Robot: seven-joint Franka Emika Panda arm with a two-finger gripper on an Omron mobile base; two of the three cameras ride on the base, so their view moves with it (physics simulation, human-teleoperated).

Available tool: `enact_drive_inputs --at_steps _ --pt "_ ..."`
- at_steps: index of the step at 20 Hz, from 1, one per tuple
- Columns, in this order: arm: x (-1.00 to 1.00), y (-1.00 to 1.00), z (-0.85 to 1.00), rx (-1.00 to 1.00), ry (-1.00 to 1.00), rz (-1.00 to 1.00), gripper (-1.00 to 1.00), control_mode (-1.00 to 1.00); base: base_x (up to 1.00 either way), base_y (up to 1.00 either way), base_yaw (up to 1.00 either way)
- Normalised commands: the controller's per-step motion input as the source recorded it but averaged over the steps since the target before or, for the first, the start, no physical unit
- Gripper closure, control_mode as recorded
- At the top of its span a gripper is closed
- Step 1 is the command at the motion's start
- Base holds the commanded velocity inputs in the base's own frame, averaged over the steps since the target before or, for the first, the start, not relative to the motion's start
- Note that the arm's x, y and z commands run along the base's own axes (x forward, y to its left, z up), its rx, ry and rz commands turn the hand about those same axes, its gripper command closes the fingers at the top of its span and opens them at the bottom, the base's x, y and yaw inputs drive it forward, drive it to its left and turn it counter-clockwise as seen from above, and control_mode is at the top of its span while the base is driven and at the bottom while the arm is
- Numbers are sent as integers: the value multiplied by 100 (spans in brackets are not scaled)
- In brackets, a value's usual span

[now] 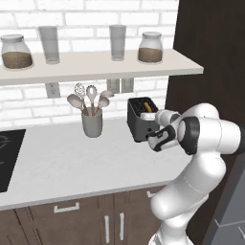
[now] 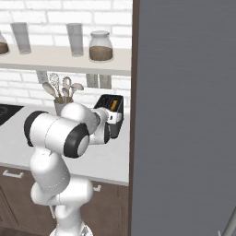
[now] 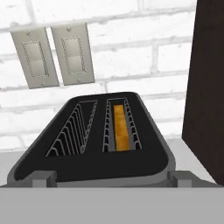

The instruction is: Start the toaster. Once the lever pops up, take the bread to the plate on the dining counter.

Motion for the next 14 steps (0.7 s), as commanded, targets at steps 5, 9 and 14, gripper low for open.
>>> enact_drive_inputs --at_steps 5,9,14 --pt "0 0 1 0 0 0 -100 -100 0 0 0" --pt "5 0 11 0 0 0 -100 -100 0 0 0" --pt "5 0 37 2 0 0 -100 -100 0 0 0"
